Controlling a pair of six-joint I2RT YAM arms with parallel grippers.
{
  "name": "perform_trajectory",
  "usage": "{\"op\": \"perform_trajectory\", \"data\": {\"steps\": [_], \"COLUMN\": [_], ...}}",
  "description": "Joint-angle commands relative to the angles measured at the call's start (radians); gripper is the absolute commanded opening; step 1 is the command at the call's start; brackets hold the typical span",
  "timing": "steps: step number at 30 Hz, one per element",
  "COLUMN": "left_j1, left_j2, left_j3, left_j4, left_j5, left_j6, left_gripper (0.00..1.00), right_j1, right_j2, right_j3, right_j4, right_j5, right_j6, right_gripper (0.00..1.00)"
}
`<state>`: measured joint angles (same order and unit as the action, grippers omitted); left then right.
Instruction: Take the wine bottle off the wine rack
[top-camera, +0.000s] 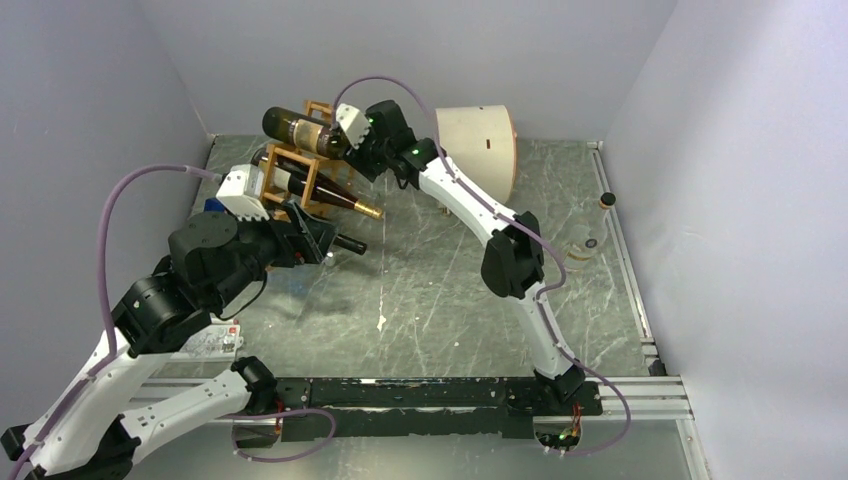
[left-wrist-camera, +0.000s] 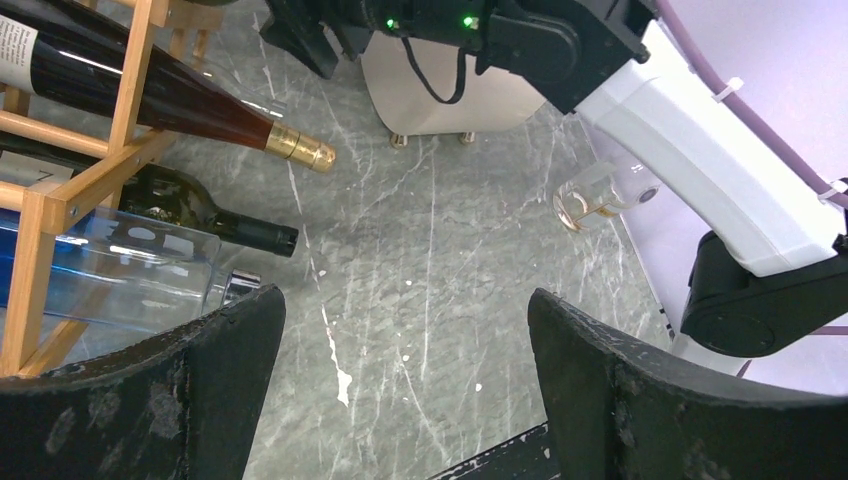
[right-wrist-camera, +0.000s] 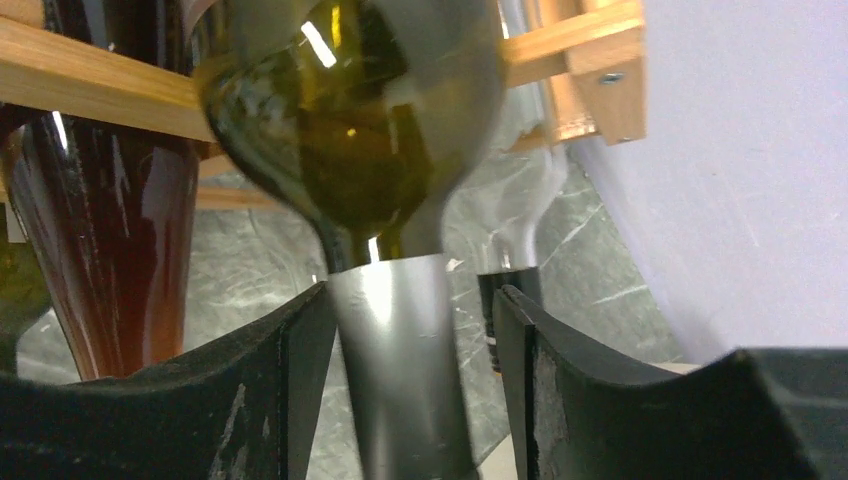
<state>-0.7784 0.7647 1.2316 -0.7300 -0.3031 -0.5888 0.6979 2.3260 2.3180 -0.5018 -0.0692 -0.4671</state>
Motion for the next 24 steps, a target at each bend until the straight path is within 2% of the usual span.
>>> {"op": "perform_trajectory", "data": {"steps": [1,4,8,12,15,21,24], "left_j1": [0.002,0.001,0.000,0.001,0.001,0.001,0.000], "left_j2": [-0.013,-0.014,-0.014,-0.017,-0.025,-0.019,-0.005], "left_j3": [0.017,0.008,-0.001,0.007,0.009,0.000,-0.007], "left_j4": [0.003,0.021,0.035,0.024,0.020,0.027,0.043], "left_j5": [-0.010,-0.005,0.009,0.007,0.000,0.005,0.019], "left_j6": [-0.004,-0.006,-0.008,-0.010,-0.011,-0.008,-0.005], "left_gripper": [0.95,0.95,0.95,0.95,0.95,0.95,0.95], "right_j1": [0.031,0.049,0.068,0.070,0.071,0.068,0.057], "right_j2": [0.023,0.025,0.003,-0.038,-0.087,-0.193,-0.227], "right_j3": [0.032,0.045,0.024,-0.009,-0.054,-0.180,-0.226], "right_j4": [-0.015,-0.010,0.013,0.024,0.027,0.062,0.100], "right_j5": [0.015,0.023,0.043,0.049,0.032,-0.061,-0.137], "right_j6": [-0.032,-0.037,-0.034,-0.005,0.020,0.096,0.198], "right_gripper": [0.57,0.42,0.29,0.10,0.00,0.00,0.00]}}
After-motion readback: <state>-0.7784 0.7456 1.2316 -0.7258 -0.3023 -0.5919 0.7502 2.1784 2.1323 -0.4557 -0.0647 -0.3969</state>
